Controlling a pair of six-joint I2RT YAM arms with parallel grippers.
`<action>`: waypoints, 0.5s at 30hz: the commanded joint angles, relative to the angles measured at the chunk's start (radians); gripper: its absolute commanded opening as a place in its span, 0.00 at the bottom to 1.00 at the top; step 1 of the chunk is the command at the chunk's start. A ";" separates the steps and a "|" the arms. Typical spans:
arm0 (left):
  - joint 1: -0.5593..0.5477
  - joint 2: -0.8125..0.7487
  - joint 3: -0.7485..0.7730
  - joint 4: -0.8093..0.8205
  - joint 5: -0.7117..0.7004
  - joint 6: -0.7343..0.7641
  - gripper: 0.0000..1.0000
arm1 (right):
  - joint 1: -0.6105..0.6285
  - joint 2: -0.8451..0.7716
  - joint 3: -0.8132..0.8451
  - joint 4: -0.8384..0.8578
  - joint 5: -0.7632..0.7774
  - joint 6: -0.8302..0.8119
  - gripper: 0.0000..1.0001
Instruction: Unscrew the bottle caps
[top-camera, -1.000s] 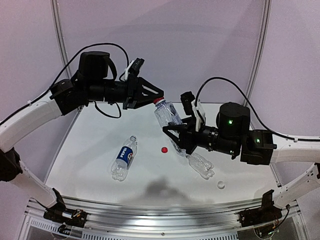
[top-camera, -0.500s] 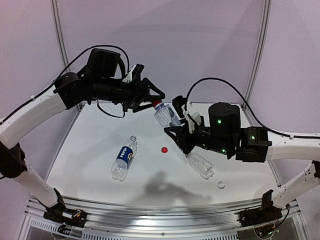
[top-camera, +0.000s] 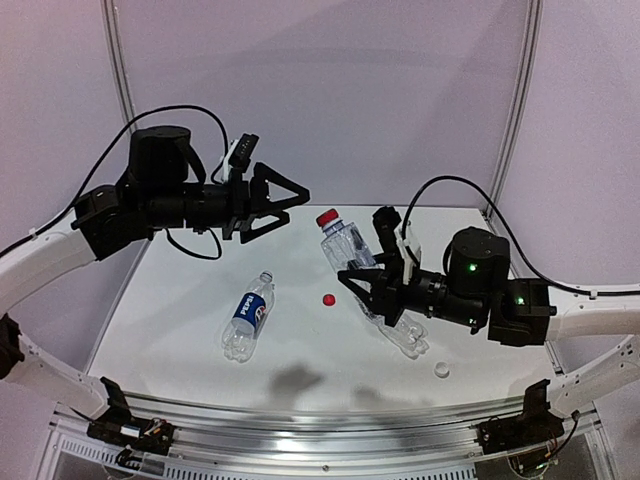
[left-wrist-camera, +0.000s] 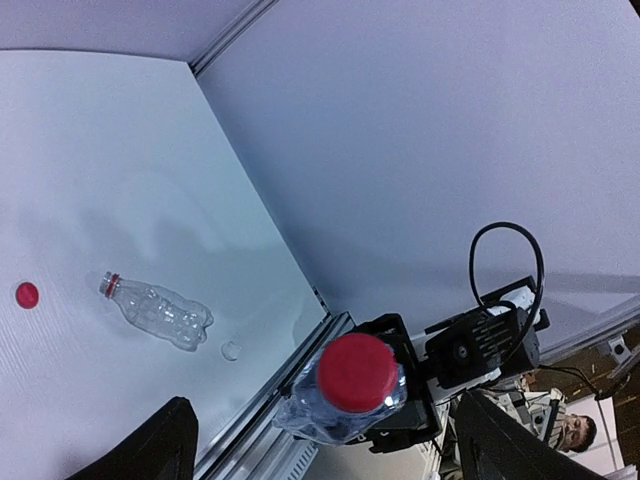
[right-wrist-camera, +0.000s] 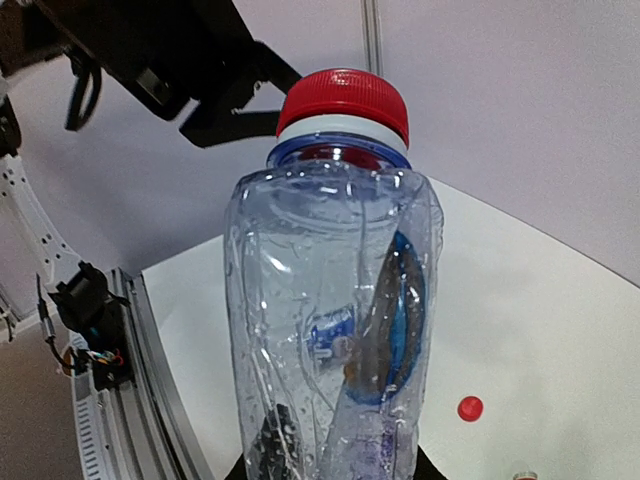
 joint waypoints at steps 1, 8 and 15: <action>0.009 -0.039 -0.068 0.170 0.080 0.027 0.87 | -0.007 -0.031 -0.042 0.172 -0.132 0.052 0.00; -0.020 -0.011 -0.043 0.245 0.164 0.048 0.79 | -0.011 0.006 -0.036 0.253 -0.257 0.086 0.00; -0.036 0.005 -0.027 0.223 0.177 0.062 0.74 | -0.011 0.029 -0.021 0.262 -0.261 0.099 0.00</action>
